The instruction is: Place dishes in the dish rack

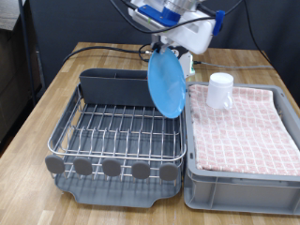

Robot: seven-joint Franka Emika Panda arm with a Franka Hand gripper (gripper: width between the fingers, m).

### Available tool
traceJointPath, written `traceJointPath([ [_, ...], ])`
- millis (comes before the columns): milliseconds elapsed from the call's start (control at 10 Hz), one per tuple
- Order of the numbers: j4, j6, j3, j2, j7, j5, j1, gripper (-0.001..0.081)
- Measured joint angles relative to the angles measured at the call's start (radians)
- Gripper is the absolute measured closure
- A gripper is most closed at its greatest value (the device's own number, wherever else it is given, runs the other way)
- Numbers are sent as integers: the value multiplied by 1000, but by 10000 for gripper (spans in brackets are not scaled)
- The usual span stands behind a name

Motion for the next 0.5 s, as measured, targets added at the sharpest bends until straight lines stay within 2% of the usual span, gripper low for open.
traceJointPath([
  [200, -15, 73, -39, -28, -100, -34, -23, 788],
  [300, -14, 60, -36, -27, -92, -31, -23, 788],
  [500, -3, 56, -38, -23, -137, -127, -30, 788],
])
